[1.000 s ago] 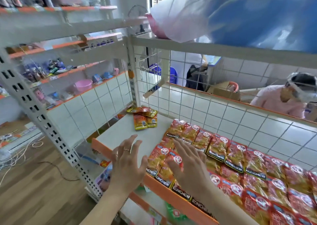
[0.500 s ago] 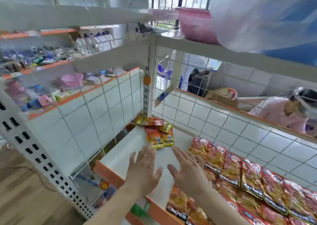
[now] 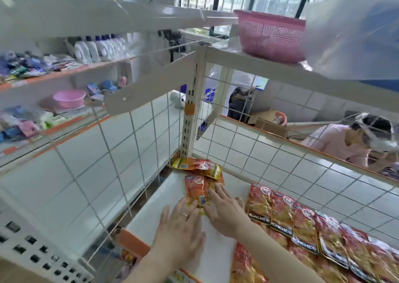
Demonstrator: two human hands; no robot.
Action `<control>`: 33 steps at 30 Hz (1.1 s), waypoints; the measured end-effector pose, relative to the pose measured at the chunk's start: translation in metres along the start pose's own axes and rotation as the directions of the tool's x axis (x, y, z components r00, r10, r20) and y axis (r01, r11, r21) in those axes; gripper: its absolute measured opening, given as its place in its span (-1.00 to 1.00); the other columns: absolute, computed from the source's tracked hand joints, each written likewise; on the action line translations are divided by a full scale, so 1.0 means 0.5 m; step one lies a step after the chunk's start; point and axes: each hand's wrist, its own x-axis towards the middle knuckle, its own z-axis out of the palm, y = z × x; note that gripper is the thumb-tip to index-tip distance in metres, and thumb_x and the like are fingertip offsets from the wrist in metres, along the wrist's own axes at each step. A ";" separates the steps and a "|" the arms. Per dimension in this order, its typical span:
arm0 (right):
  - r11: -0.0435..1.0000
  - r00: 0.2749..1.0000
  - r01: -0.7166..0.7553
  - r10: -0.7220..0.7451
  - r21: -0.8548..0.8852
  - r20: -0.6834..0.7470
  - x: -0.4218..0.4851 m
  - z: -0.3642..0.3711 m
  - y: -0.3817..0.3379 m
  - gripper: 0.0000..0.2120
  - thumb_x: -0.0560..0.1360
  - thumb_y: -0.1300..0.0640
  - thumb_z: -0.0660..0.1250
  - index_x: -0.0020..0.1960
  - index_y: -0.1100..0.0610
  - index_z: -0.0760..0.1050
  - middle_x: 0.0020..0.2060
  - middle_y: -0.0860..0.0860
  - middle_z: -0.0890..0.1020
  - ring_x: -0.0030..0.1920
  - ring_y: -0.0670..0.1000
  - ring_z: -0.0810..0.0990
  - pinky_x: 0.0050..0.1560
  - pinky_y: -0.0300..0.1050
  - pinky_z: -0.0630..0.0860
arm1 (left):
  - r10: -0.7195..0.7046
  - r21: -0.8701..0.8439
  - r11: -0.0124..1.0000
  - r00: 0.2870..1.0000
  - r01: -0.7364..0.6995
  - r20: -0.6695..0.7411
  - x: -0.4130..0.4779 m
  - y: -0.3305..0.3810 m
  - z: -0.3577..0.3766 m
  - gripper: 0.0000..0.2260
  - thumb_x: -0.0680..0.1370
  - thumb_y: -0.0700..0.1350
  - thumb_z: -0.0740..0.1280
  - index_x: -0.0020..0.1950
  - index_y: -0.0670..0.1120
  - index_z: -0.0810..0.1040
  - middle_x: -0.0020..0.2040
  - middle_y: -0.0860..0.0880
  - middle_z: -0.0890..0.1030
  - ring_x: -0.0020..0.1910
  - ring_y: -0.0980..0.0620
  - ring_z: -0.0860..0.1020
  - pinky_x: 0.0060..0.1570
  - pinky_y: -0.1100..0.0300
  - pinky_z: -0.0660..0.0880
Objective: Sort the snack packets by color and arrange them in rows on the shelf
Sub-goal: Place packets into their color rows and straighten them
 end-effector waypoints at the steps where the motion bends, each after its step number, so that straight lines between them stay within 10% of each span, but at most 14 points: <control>1: 1.000 1.000 -0.002 0.002 0.003 0.006 0.000 0.005 -0.005 -0.39 0.65 -0.23 -0.01 0.63 -0.03 -0.03 0.62 -0.02 -0.13 0.61 -0.03 -0.20 0.53 0.28 -0.07 | -0.001 -0.041 0.999 0.998 -0.002 -0.068 -0.006 -0.004 -0.010 -0.66 0.48 0.21 0.23 0.07 0.10 0.65 0.16 0.11 0.66 0.22 0.01 0.60 0.24 -0.08 0.27; 5: 1.000 1.000 -0.011 0.011 0.020 -0.027 -0.019 0.014 -0.019 -0.34 0.64 -0.27 0.01 0.63 0.00 0.00 0.63 -0.03 -0.08 0.61 -0.04 -0.16 0.54 0.20 -0.06 | -0.132 -0.248 0.967 0.954 0.064 -0.269 -0.032 -0.015 -0.032 -0.83 0.52 0.09 0.25 -0.23 0.07 0.48 -0.24 0.11 0.55 -0.15 0.05 0.51 0.01 0.02 0.45; 9: 0.996 0.996 0.024 -0.017 0.082 -0.090 -0.066 0.032 -0.029 -0.49 0.65 -0.19 0.07 0.55 -0.04 0.23 0.56 -0.09 0.19 0.56 0.01 0.15 0.51 0.07 0.09 | -0.271 -0.278 0.934 0.953 0.226 -0.136 -0.036 -0.014 -0.035 -0.64 0.49 0.29 0.25 0.02 0.02 0.49 -0.02 0.03 0.52 0.02 -0.01 0.48 0.08 0.01 0.46; 13: 0.983 0.971 0.080 -0.039 0.167 -0.235 -0.084 0.042 -0.026 -0.74 0.58 -0.13 0.28 0.10 0.05 0.50 0.05 -0.11 0.46 0.17 0.02 0.45 0.19 -0.09 0.43 | -0.331 -0.218 0.921 0.944 0.324 0.004 -0.021 -0.010 -0.039 -0.43 0.47 0.38 0.24 0.33 0.04 0.37 0.30 0.04 0.36 0.32 -0.01 0.32 0.33 0.01 0.31; 22: 0.997 0.976 -0.072 0.067 -0.013 -0.206 -0.051 0.018 -0.067 -0.58 0.54 -0.11 0.24 0.26 0.14 0.37 0.08 0.13 0.51 0.12 0.18 0.50 0.12 0.01 0.43 | -0.380 -0.457 0.840 0.918 0.292 -0.112 -0.027 -0.018 -0.040 -0.73 0.49 0.15 0.32 0.06 0.00 0.53 -0.04 0.07 0.53 -0.03 0.03 0.44 0.02 0.08 0.46; 28: 0.957 0.947 -0.019 0.110 0.289 -0.302 -0.066 -0.025 -0.045 -0.78 0.52 0.30 0.20 0.15 0.19 0.46 -0.24 0.10 0.60 -0.30 0.13 0.59 -0.39 -0.02 0.49 | -0.572 -0.790 0.529 0.818 0.311 -0.060 -0.034 -0.045 -0.074 -0.77 0.65 -0.09 0.25 -0.19 -0.05 0.52 -0.37 0.04 0.53 -0.41 0.11 0.47 -0.40 0.16 0.41; 33: 0.535 0.920 -0.136 0.380 0.834 -0.093 -0.133 -0.044 -0.008 -0.82 0.58 0.27 0.27 0.09 0.07 0.56 -0.14 0.04 0.70 -0.09 0.06 0.67 -0.02 -0.01 0.62 | -0.590 -0.921 -0.019 0.740 0.389 0.325 -0.018 -0.016 -0.097 -0.69 0.68 -0.02 0.25 -0.05 -0.27 0.56 -0.26 -0.24 0.58 -0.26 -0.06 0.54 -0.19 0.02 0.49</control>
